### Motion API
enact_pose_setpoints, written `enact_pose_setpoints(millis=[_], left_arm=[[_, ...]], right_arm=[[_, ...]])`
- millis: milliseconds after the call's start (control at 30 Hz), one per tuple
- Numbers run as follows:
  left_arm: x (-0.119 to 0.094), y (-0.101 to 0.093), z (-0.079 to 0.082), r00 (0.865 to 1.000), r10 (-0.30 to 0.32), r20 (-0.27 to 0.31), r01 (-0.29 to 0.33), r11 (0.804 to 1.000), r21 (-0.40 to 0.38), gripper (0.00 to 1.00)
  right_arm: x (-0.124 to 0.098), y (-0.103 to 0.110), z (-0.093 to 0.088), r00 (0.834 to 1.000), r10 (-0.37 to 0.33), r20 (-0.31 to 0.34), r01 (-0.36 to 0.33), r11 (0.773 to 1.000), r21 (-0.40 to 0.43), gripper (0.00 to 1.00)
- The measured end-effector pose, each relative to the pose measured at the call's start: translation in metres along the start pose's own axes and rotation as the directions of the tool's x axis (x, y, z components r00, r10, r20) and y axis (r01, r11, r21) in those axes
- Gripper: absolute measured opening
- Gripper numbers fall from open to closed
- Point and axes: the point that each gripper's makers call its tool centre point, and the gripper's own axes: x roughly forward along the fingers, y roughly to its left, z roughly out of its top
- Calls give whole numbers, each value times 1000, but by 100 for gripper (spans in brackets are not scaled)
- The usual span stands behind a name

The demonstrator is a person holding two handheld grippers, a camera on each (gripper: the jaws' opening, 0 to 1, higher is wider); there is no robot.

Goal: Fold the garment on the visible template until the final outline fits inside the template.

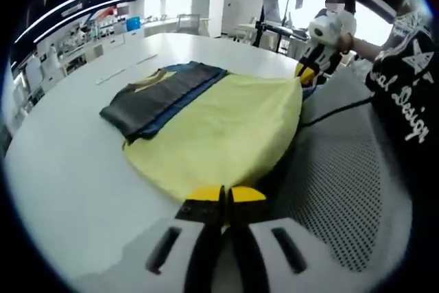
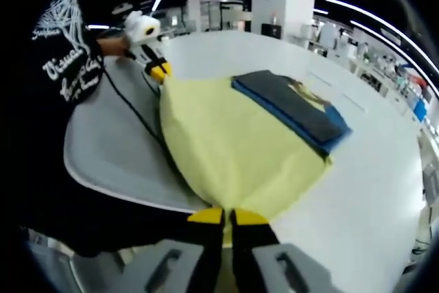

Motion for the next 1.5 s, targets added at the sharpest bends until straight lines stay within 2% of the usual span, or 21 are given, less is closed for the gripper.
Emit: enact_pose_setpoints(millis=[167, 300, 400, 533, 633, 867, 1333, 1500], left_arm=[[-6, 2, 6, 1000, -3, 11, 3, 1000, 6, 0], [-12, 12, 17, 1000, 17, 15, -17, 1000, 9, 0], [-17, 19, 27, 999, 27, 33, -27, 1000, 11, 0], [-19, 28, 39, 998, 49, 31, -50, 997, 53, 0], [-21, 37, 46, 998, 56, 35, -57, 997, 55, 0], [-21, 58, 70, 994, 85, 68, -90, 993, 74, 0], [-19, 113, 117, 972, 180, 150, -198, 974, 111, 0], [-17, 123, 134, 964, 200, 174, -226, 964, 142, 0]], right_arm=[[-7, 0, 4, 1000, -14, -5, 14, 1000, -17, 0], [-13, -9, 15, 999, -39, 6, 39, 998, -40, 0], [-17, -19, 24, 998, -67, 16, 68, 995, -66, 0], [-21, -32, 38, 994, -104, 36, 106, 990, -91, 0], [-23, -43, 45, 991, -124, 46, 128, 988, -91, 0], [-25, -75, 65, 980, -193, 52, 198, 973, -117, 0], [-29, -123, 103, 959, -264, 105, 279, 947, -160, 0], [-32, -140, 118, 943, -308, 125, 326, 929, -173, 0]])
